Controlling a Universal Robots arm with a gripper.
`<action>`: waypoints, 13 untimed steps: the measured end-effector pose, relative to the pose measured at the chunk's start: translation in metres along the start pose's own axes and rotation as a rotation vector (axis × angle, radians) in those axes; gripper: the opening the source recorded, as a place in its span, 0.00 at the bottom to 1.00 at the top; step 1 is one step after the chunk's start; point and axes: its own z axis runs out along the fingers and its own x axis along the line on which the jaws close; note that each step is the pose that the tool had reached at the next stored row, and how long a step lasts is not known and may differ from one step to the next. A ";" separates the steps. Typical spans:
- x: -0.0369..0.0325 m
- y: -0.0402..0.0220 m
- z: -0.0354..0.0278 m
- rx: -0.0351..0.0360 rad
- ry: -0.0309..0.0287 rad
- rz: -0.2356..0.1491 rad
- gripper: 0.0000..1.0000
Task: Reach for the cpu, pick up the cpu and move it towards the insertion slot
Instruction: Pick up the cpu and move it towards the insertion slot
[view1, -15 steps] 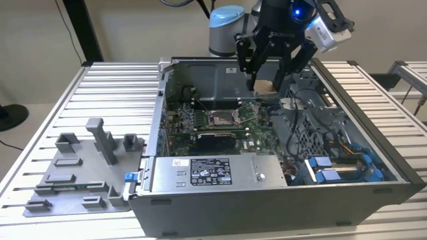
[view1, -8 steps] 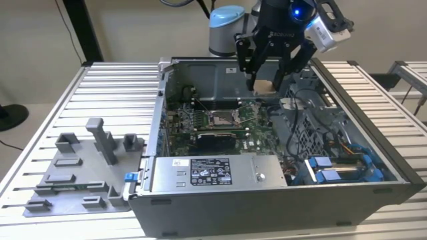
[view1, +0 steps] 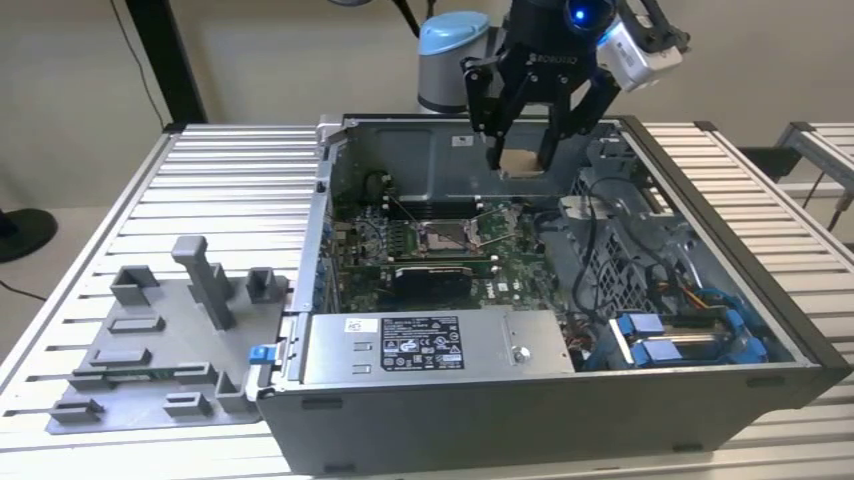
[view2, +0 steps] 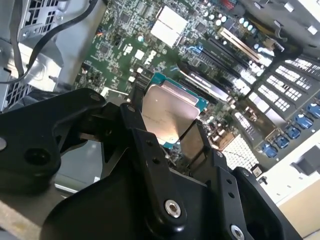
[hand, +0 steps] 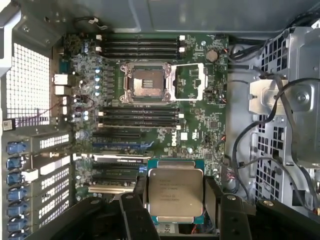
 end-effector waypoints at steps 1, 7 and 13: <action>0.0006 0.0030 0.0001 0.0000 0.0000 0.000 0.00; 0.0047 0.0214 0.0010 0.0000 -0.0001 0.000 0.00; 0.0088 0.0399 0.0019 0.0000 0.0000 0.000 0.00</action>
